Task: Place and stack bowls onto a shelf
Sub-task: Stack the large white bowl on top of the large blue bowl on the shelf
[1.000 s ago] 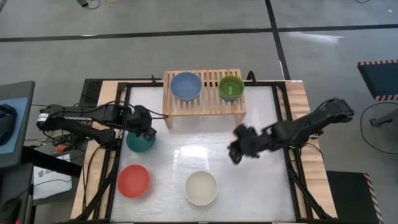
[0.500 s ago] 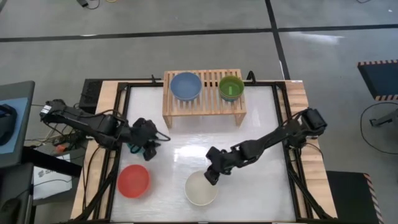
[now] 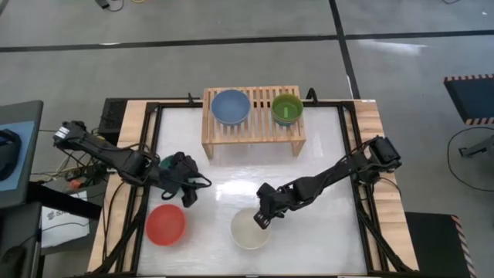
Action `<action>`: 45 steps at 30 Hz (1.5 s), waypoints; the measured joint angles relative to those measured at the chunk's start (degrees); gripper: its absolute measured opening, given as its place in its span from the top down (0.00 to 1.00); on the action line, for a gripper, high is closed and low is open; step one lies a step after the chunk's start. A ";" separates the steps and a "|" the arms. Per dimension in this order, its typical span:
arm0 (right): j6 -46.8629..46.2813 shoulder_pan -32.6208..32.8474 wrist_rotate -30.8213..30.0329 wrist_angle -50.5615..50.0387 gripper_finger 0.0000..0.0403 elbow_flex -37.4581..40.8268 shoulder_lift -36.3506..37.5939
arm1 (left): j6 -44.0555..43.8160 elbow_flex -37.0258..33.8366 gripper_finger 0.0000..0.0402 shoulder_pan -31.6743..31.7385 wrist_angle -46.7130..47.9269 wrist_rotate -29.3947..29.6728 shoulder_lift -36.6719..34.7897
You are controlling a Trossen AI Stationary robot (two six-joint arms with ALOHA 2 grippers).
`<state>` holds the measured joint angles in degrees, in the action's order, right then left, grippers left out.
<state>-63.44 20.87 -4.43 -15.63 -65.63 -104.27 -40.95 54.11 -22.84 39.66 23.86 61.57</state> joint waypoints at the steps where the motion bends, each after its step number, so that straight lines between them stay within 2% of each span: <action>1: 0.36 -0.09 0.01 -0.06 0.88 0.00 0.01 | 0.04 0.00 0.61 0.01 -1.40 -0.01 0.62; 3: 0.88 -0.31 0.04 -0.69 0.93 -0.08 0.41 | -0.01 0.00 0.61 0.01 -3.88 -0.04 2.05; 6: 1.48 -0.58 -0.75 -2.30 0.93 -2.02 0.60 | 0.04 0.00 0.61 0.01 -6.97 -0.67 4.36; 10: 3.76 -1.05 -3.84 -12.29 0.90 -8.52 0.62 | 1.60 0.00 0.61 0.04 -10.50 -0.62 6.80; 19: 10.41 -1.48 -17.55 -32.55 0.92 -23.98 0.73 | 2.49 0.00 0.60 2.75 -16.82 -1.09 7.92; 28: 15.54 -1.64 -27.31 -42.98 0.92 -34.82 0.77 | 3.25 0.00 0.60 5.60 -20.26 -2.97 7.82; 37: 15.46 -3.82 -31.97 -51.04 0.92 -36.65 0.79 | 3.85 0.12 0.60 7.65 -20.91 -1.52 7.79; 40: 13.07 -4.62 -33.63 -54.18 0.91 -36.65 0.79 | 1.85 1.34 0.60 8.78 -18.32 -0.74 7.79; 45: 13.07 -5.73 -35.87 -56.71 0.91 -36.65 0.79 | 1.49 2.86 0.60 12.42 -16.67 -3.66 7.79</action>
<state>-50.37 15.14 -40.30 -72.35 -102.28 -103.48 -39.46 56.97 -10.42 22.99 20.20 69.35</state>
